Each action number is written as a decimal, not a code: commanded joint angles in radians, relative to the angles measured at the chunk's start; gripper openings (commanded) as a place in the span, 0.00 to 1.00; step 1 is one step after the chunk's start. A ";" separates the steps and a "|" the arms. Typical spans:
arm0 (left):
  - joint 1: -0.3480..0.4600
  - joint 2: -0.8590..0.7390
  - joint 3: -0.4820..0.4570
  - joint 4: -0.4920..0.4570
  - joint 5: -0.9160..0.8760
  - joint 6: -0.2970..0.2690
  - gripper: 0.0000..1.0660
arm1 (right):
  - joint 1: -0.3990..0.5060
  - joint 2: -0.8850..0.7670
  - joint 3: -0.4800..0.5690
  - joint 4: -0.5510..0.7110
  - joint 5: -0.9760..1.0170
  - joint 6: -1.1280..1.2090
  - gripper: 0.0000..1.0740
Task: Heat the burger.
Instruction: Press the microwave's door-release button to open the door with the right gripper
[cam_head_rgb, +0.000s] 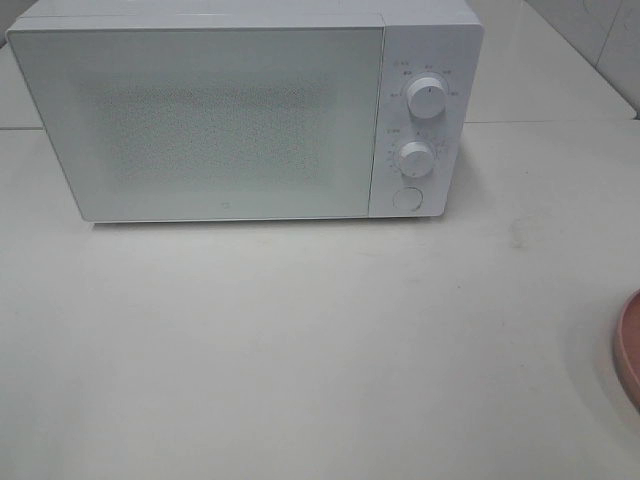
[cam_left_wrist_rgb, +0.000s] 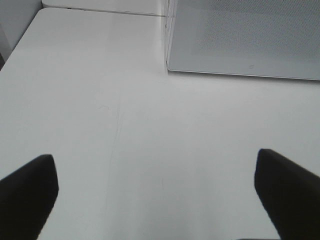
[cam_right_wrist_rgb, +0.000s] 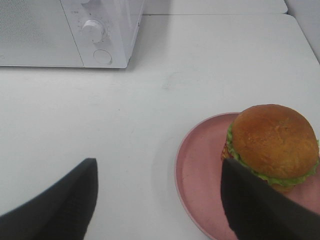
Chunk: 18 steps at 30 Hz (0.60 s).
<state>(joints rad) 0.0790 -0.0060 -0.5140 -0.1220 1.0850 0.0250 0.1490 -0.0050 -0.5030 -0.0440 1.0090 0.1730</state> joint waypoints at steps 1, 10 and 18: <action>-0.004 -0.021 -0.001 -0.008 -0.015 0.003 0.94 | -0.001 -0.027 0.003 -0.002 -0.013 0.000 0.63; -0.004 -0.021 -0.001 -0.008 -0.015 0.003 0.94 | -0.001 -0.027 0.003 -0.002 -0.013 0.000 0.63; -0.004 -0.021 -0.001 -0.008 -0.015 0.003 0.94 | -0.001 0.015 -0.037 -0.011 -0.053 -0.005 0.63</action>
<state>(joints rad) 0.0790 -0.0060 -0.5140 -0.1220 1.0850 0.0250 0.1490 -0.0040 -0.5150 -0.0450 0.9900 0.1730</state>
